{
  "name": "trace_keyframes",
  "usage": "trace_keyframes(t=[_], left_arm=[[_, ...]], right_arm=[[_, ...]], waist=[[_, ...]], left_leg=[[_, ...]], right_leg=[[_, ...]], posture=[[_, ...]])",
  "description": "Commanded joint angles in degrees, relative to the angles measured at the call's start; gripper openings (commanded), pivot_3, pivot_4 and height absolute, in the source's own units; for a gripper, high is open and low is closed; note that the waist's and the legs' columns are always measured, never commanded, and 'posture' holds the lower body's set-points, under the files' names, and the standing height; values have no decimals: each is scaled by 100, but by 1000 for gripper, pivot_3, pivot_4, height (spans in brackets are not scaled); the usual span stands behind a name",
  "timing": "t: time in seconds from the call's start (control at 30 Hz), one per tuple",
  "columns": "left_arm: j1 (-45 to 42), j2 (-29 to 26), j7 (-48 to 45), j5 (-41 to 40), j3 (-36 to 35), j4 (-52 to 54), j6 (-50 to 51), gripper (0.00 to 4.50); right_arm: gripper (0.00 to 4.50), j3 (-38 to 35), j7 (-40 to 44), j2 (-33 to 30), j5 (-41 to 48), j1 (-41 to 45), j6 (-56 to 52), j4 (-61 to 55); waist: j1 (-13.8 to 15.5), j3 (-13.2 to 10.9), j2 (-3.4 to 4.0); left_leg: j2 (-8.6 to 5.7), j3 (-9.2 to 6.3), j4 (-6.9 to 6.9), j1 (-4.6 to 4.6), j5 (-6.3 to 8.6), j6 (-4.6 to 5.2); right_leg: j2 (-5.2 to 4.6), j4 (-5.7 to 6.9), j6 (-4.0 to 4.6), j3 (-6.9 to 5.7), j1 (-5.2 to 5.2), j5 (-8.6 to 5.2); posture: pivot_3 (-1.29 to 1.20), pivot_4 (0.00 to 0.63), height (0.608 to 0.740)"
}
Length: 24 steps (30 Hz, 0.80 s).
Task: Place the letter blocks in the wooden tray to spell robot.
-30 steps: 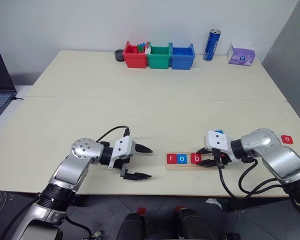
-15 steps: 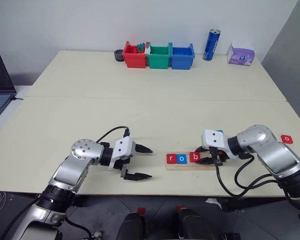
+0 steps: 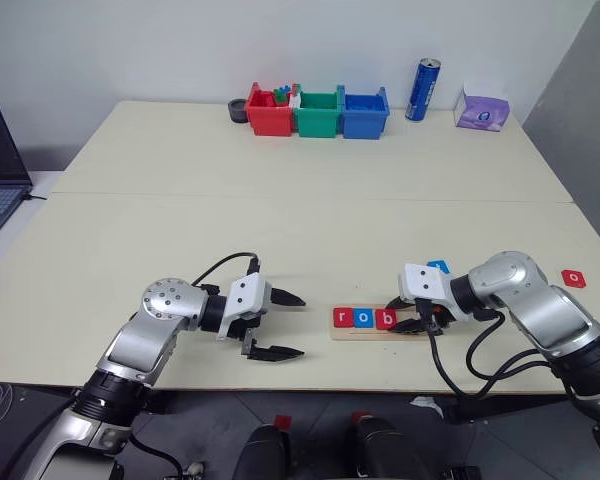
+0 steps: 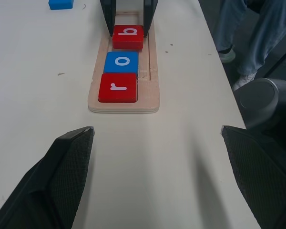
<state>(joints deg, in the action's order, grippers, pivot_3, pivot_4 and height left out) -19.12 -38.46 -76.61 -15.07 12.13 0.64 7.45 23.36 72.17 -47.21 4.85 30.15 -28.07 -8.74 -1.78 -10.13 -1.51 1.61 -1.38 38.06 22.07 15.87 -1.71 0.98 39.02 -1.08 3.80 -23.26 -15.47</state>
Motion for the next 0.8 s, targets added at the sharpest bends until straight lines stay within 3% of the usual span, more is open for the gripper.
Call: trace_keyframes(t=[0.03,0.13,0.17,0.4,0.57,0.8], left_arm=[[2,-39,36,-46,-32,259,19,4500],[2,-34,45,-42,-30,279,39,4500],[3,-34,46,-42,-28,287,48,4500],[-4,-29,73,-47,-15,311,77,4500],[30,-36,103,-54,-28,342,89,4500],[88,-39,133,-63,-53,345,80,4500]], right_arm=[[1461,-53,37,9,-62,149,70,-86],[1461,-60,48,20,-76,164,74,-73],[2186,-63,50,25,-78,171,77,-68],[4483,-135,68,71,-45,214,45,-97],[4483,-494,17,-7,277,150,-274,-475],[4483,-1061,-772,63,420,-632,-678,-1253]], waist=[[0,0,0],[0,0,0],[0,0,0],[1,0,0],[1,0,1],[12,0,0]], left_leg=[[0,0,0,0,0,0],[0,0,0,0,0,0],[0,0,0,0,0,0],[0,0,0,0,0,0],[0,-1,0,0,0,0],[-1,-6,0,4,0,0]], right_leg=[[0,0,0,0,0,0],[0,0,0,0,0,0],[0,0,0,0,0,0],[0,0,1,0,0,0],[0,0,1,0,0,0],[-2,0,0,-5,0,0]], posture=[[0,150,740],[0,150,740],[0,150,740],[0,150,740],[0,150,740],[0,150,740]])
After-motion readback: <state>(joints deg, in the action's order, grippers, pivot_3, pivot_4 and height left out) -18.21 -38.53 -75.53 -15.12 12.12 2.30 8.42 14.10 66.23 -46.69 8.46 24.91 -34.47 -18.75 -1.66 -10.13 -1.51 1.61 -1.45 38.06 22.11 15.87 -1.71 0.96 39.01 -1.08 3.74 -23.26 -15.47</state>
